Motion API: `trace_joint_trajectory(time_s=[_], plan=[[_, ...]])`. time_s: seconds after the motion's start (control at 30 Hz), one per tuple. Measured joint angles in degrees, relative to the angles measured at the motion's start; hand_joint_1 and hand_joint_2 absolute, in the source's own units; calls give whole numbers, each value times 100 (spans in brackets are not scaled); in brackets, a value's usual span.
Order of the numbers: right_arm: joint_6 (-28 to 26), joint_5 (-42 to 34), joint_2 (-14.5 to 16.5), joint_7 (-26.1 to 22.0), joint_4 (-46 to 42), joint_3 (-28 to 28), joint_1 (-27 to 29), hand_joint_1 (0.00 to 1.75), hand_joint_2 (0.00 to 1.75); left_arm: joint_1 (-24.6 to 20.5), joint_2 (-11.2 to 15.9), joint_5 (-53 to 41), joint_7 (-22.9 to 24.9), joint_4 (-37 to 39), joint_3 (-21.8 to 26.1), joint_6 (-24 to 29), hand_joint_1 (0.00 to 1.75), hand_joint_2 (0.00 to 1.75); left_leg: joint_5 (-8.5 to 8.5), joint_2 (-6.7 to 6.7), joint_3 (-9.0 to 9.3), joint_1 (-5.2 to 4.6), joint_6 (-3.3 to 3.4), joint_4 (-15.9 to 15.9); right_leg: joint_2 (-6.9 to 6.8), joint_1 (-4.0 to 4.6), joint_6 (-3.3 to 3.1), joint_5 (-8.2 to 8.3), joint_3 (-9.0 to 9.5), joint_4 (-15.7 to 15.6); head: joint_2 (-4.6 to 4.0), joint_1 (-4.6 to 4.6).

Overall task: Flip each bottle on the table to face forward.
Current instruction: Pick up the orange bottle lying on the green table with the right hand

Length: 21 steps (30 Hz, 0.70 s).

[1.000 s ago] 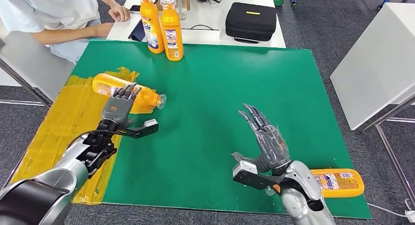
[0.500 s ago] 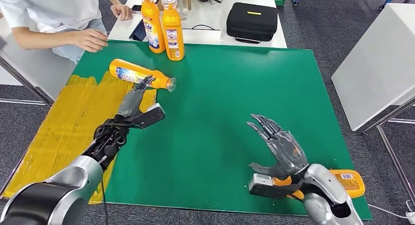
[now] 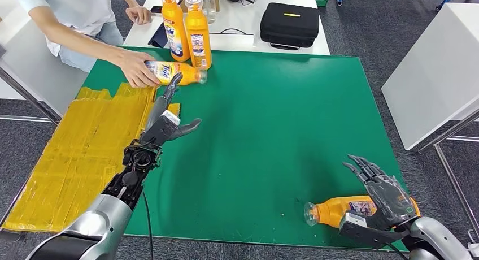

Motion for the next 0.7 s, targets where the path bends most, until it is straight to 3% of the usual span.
trace_joint_trajectory(time_s=[0.33,0.7], plan=[[573,-11,-228,150,31,-644,189,0,175,515,-39,561,35,-642,-155,-238,0,175,1,0,0,-4,2,0,-1,-5,2,-1,1,0,0,1],[1142,-78,-515,91,350,-1062,142,0,175,552,-183,765,26,-645,-407,-233,0,175,1,0,0,-5,3,0,-1,-6,8,-1,3,0,0,-1]])
